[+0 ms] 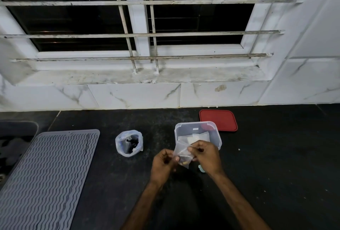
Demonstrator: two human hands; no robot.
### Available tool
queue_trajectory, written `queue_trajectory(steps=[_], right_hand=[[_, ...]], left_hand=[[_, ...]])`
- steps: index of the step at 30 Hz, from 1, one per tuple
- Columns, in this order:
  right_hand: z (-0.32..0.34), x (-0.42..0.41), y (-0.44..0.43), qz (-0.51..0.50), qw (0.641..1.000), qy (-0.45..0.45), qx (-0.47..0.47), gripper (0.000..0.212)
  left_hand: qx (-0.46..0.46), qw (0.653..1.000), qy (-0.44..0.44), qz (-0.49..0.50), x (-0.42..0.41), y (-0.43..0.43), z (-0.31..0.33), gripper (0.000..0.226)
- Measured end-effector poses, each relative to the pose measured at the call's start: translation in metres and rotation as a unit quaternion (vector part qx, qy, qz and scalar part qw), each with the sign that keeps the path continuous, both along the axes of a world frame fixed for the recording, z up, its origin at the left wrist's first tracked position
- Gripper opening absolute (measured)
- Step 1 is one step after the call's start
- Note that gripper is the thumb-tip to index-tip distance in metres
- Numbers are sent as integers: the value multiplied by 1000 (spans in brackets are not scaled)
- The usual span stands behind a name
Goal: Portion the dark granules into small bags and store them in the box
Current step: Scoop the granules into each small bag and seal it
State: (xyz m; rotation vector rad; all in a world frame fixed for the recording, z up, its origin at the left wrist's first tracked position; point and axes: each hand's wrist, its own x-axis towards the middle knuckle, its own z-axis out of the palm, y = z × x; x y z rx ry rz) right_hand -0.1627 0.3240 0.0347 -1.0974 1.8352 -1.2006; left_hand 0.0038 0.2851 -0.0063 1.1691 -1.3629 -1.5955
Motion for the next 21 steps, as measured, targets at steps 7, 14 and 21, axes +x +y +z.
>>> queue_trajectory(steps=[7,14,21], right_hand=[[-19,12,10,116,972,187,79,3],[-24,17,15,153,949,242,131,20],[-18,6,11,124,933,324,100,21]], left_hand=[[-44,982,-161,-89,15,6,-28,27],[-60,965,-243,-78,13,-2,-37,3],[-73,970,-228,-45,4,-12,-36,6]])
